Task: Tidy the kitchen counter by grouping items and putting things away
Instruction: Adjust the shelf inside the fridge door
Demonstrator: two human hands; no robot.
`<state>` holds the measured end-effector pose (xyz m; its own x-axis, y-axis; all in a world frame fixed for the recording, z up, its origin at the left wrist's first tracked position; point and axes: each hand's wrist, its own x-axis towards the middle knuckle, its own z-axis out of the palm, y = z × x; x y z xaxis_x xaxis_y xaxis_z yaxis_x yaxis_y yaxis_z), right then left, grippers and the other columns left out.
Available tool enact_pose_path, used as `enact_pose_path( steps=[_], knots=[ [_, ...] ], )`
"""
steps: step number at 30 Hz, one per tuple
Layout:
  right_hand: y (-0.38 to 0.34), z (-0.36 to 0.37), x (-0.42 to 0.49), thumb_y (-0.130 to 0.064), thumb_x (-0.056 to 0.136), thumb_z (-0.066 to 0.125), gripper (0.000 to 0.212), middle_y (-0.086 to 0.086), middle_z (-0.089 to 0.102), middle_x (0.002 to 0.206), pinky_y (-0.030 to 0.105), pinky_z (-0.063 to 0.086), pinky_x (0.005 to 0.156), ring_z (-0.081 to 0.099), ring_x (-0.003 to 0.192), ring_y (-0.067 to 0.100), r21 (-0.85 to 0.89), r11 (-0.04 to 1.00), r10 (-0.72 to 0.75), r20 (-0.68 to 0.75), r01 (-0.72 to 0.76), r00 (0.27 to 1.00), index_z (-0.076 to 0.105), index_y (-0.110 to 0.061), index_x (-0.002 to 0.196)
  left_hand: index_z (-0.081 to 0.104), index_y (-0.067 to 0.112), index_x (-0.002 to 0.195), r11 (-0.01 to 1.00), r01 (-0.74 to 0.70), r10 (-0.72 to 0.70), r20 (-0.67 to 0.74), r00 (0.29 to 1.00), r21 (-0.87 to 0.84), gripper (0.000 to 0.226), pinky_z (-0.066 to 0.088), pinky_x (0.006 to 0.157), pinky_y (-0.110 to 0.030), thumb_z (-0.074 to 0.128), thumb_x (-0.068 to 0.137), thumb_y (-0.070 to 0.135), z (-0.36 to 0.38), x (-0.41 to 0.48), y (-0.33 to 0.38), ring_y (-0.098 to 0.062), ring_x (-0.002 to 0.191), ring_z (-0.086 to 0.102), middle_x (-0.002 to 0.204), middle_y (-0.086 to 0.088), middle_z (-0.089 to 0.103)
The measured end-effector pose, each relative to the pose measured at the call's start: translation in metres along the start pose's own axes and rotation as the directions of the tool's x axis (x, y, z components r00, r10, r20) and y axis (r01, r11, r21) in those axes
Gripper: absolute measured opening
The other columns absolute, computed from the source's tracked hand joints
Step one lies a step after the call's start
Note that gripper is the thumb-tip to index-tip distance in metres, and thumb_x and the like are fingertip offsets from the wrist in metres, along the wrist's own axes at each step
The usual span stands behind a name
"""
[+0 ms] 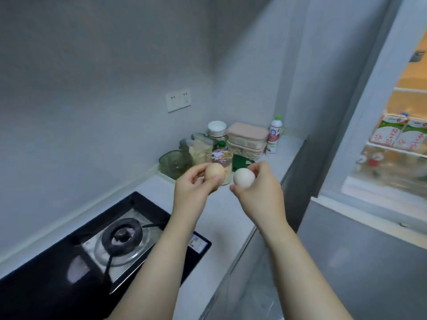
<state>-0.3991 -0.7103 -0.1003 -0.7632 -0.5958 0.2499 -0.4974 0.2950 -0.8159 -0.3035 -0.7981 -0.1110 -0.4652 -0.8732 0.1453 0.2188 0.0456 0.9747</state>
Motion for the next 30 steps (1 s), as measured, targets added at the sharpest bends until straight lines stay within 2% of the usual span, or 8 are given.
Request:
enact_pose_path(
  steps=[2, 4, 8, 10, 13, 18, 24, 30],
  knots=[
    [-0.019, 0.011, -0.03, -0.024, 0.077, 0.075, 0.04, -0.009, 0.048, 0.083, 0.029, 0.034, 0.066, 0.049, 0.083, 0.02, 0.016, 1.0, -0.027, 0.071, 0.026, 0.997, 0.04, -0.024, 0.096, 0.067, 0.019, 0.091, 1.0, -0.008, 0.009, -0.065, 0.998, 0.01, 0.028, 0.057, 0.069, -0.021, 0.064, 0.081, -0.007, -0.03, -0.029, 0.013, -0.003, 0.07, 0.066, 0.076, 0.008, 0.072],
    [-0.036, 0.021, -0.057, -0.024, 0.076, 0.075, 0.04, -0.009, 0.05, 0.083, 0.029, 0.035, 0.066, 0.051, 0.083, 0.021, 0.041, 0.998, -0.059, 0.129, 0.054, 0.99, 0.041, -0.024, 0.097, 0.066, 0.022, 0.088, 1.0, -0.013, 0.016, -0.13, 0.991, 0.026, 0.029, 0.056, 0.068, -0.022, 0.064, 0.082, -0.007, -0.057, -0.056, 0.025, -0.004, 0.068, 0.066, 0.072, 0.01, 0.071],
    [-0.064, 0.033, -0.11, -0.024, 0.076, 0.075, 0.041, -0.005, 0.054, 0.086, 0.031, 0.04, 0.069, 0.054, 0.085, 0.023, 0.06, 0.989, -0.144, 0.23, 0.133, 0.962, 0.04, -0.025, 0.097, 0.066, 0.018, 0.094, 0.998, -0.027, 0.041, -0.268, 0.963, 0.058, 0.025, 0.054, 0.062, -0.017, 0.066, 0.081, -0.004, -0.101, -0.115, 0.048, -0.01, 0.072, 0.065, 0.087, -0.002, 0.069],
    [-0.072, 0.038, -0.133, -0.022, 0.076, 0.075, 0.039, -0.007, 0.052, 0.081, 0.033, 0.044, 0.069, 0.055, 0.084, 0.023, 0.078, 0.983, -0.182, 0.265, 0.167, 0.947, 0.042, -0.024, 0.098, 0.065, 0.015, 0.1, 0.998, -0.037, 0.052, -0.321, 0.946, 0.055, 0.026, 0.054, 0.064, -0.016, 0.066, 0.082, -0.003, -0.115, -0.143, 0.056, -0.01, 0.075, 0.066, 0.089, -0.002, 0.069],
    [-0.082, 0.044, -0.175, -0.024, 0.077, 0.074, 0.039, -0.007, 0.054, 0.085, 0.031, 0.044, 0.071, 0.055, 0.087, 0.021, 0.1, 0.972, -0.235, 0.351, 0.213, 0.907, 0.046, -0.027, 0.104, 0.066, 0.021, 0.095, 0.996, -0.039, 0.069, -0.406, 0.911, 0.08, 0.027, 0.056, 0.071, -0.02, 0.067, 0.081, -0.002, -0.138, -0.19, 0.064, -0.011, 0.08, 0.068, 0.092, 0.0, 0.071],
    [-0.098, 0.052, -0.255, -0.021, 0.076, 0.075, 0.033, -0.011, 0.057, 0.087, 0.026, 0.04, 0.071, 0.055, 0.085, 0.014, 0.218, 0.942, -0.331, 0.48, 0.254, 0.812, 0.054, -0.029, 0.1, 0.065, 0.015, 0.1, 0.995, -0.036, 0.082, -0.566, 0.82, 0.092, 0.028, 0.058, 0.073, -0.023, 0.066, 0.081, -0.005, -0.18, -0.283, 0.069, -0.006, 0.079, 0.067, 0.092, 0.0, 0.069],
    [-0.135, 0.072, -0.368, -0.019, 0.076, 0.074, 0.029, -0.014, 0.057, 0.082, 0.035, 0.052, 0.071, 0.059, 0.083, 0.016, 0.296, 0.927, -0.37, 0.634, 0.23, 0.679, 0.054, -0.03, 0.094, 0.066, 0.014, 0.104, 0.987, 0.009, 0.108, -0.712, 0.694, 0.159, 0.029, 0.056, 0.071, -0.021, 0.068, 0.08, -0.002, -0.248, -0.399, 0.089, -0.007, 0.084, 0.067, 0.096, 0.001, 0.069],
    [-0.195, 0.094, -0.482, -0.021, 0.073, 0.078, 0.034, -0.012, 0.057, 0.085, 0.029, 0.046, 0.069, 0.057, 0.084, 0.014, 0.376, 0.884, -0.468, 0.693, 0.28, 0.548, 0.056, -0.024, 0.099, 0.065, 0.01, 0.105, 0.98, 0.015, 0.156, -0.81, 0.565, 0.199, 0.027, 0.057, 0.074, -0.025, 0.068, 0.081, -0.001, -0.324, -0.502, 0.126, -0.01, 0.079, 0.065, 0.09, 0.003, 0.067]
  ],
)
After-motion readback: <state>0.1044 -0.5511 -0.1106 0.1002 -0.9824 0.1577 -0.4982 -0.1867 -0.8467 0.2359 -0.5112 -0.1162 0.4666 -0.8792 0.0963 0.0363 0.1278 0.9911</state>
